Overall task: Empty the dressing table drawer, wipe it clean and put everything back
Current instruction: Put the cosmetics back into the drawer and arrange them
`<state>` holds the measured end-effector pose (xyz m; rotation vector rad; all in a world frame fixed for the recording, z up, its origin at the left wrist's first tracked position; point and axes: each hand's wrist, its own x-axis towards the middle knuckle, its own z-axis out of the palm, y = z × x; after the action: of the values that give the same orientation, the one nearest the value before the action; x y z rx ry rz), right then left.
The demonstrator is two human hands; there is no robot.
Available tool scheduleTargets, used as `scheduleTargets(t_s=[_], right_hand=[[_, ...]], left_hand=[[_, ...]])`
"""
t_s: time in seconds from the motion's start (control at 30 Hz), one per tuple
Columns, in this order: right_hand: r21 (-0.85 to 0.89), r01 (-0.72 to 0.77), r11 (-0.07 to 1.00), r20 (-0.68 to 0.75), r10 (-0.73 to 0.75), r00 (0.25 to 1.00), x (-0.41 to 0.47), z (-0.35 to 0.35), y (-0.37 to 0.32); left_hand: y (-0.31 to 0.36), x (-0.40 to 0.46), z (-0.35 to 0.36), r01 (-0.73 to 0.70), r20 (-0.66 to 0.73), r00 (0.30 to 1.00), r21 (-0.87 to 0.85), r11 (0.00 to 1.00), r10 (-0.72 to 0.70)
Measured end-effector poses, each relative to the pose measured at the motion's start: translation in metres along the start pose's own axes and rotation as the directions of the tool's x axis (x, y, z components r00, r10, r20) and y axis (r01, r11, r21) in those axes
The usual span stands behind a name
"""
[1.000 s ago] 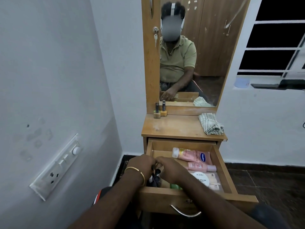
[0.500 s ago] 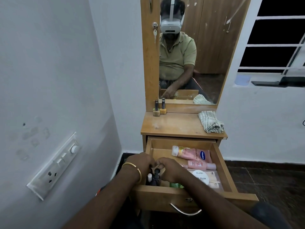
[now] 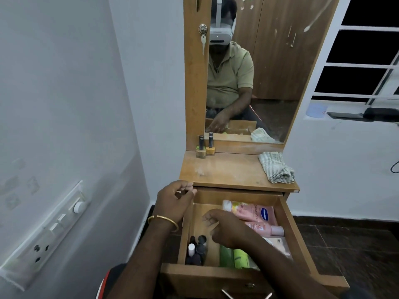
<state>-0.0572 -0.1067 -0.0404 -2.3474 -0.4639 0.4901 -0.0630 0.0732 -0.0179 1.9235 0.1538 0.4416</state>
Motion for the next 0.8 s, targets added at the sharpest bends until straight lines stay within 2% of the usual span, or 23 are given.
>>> scheduleTargets(t_s=[0.13,0.23,0.3,0.43,0.53,0.7,0.8], right_hand=[[0.109,0.078,0.991,-0.285,-0.044,0.957,0.014,-0.031,-0.010],[0.068,0.132,0.989,-0.467,-0.085,0.880,0.038,-0.059,-0.018],[-0.003,0.131,0.991,-0.528,-0.113,0.842,0.059,-0.074,-0.026],[-0.268,0.053,0.962,-0.588,-0.206,0.782,0.107,-0.090,-0.051],[-0.432,-0.031,0.901,-0.573,-0.248,0.781,0.140,-0.094,-0.065],[-0.567,-0.066,0.821,-0.545,-0.314,0.778,0.166,-0.087,-0.063],[-0.542,-0.041,0.839,-0.576,-0.336,0.745,0.169,-0.083,-0.062]], left_hand=[[-0.006,0.024,0.001,0.030,-0.129,0.991,-0.107,0.994,-0.043],[-0.022,0.039,0.005,0.083,-0.156,0.982,-0.175,0.981,-0.111],[-0.035,0.048,0.008,0.138,-0.131,0.976,-0.235,0.962,-0.172],[-0.051,0.065,0.013,0.236,-0.011,0.964,-0.414,0.879,-0.265],[-0.065,0.079,0.015,0.293,0.096,0.955,-0.472,0.831,-0.282],[-0.080,0.079,0.019,0.336,0.185,0.942,-0.480,0.810,-0.281],[-0.073,0.076,0.019,0.337,0.209,0.940,-0.440,0.832,-0.270]])
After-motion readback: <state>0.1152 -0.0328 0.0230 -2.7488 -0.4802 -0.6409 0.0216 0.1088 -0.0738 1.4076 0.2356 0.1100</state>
